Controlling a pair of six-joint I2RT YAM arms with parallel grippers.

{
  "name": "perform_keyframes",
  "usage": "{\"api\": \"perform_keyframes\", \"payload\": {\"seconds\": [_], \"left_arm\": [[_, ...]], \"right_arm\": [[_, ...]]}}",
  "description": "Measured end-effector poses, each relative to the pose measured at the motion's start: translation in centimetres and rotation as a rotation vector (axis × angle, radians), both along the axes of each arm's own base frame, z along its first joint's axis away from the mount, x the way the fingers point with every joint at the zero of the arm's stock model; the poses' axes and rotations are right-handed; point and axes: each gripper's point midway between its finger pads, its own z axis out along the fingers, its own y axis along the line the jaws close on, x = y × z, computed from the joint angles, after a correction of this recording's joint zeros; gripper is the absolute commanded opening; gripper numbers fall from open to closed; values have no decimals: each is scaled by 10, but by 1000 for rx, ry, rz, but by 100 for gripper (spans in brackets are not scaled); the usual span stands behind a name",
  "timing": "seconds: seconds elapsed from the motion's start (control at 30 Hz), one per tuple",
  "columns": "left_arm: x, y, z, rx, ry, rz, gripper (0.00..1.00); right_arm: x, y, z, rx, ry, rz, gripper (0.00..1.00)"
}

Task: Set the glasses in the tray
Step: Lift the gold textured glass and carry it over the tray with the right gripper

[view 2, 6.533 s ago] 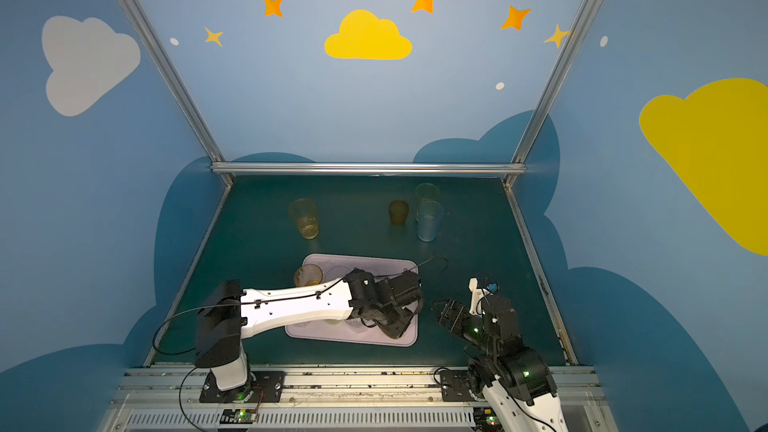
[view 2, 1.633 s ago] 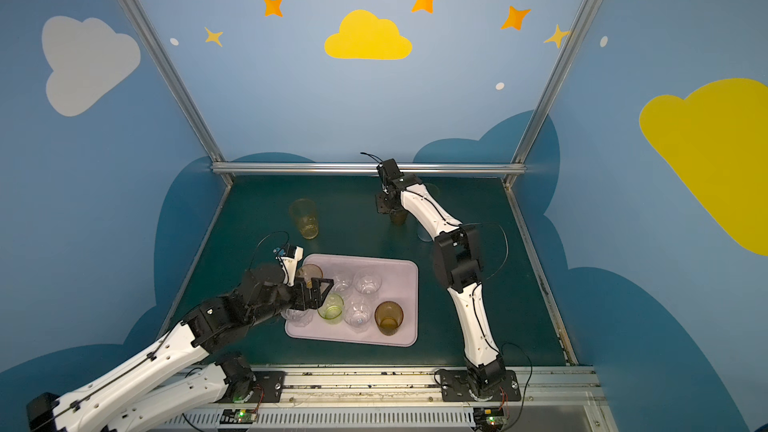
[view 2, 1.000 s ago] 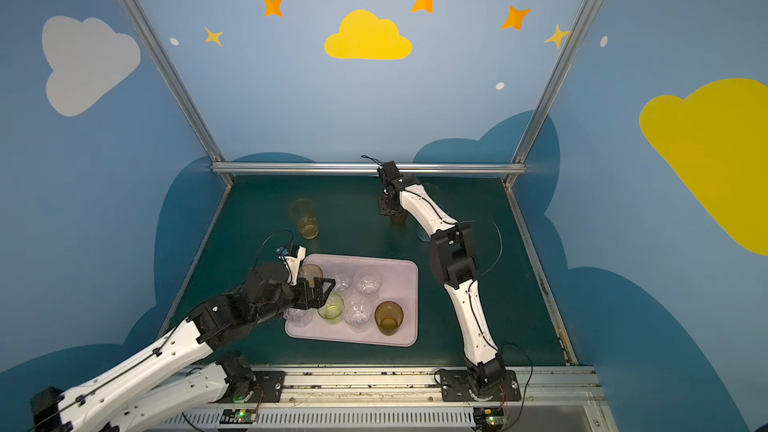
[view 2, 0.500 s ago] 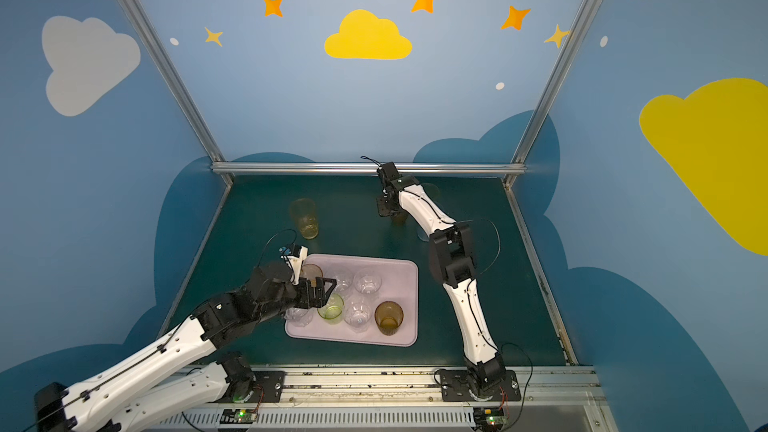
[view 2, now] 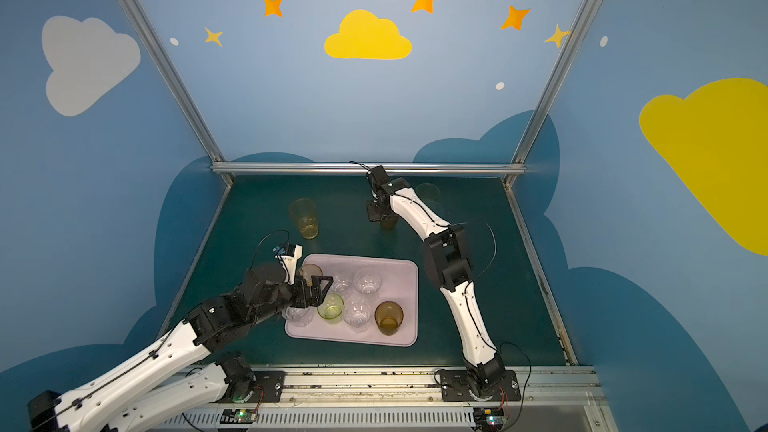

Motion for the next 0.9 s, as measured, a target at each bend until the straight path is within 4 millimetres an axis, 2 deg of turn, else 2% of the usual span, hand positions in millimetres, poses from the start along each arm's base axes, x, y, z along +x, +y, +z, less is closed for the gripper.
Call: {"api": "perform_keyframes", "payload": {"seconds": [0.13, 0.27, 0.5, 0.9], "left_arm": [[-1, 4, 0, 4, 4, 16, 100], [-3, 6, 3, -12, 1, 23, 100], [-5, 9, 9, -22, 0, 27, 100], [-7, 15, 14, -21, 1, 52, 100]], "right_arm": [[-22, 20, 20, 31, -8, 51, 0], [-34, 24, 48, 69, -39, 57, 0], [-62, 13, 83, 115, -66, 50, 0], [-116, -13, 113, 142, -90, 43, 0]]}}
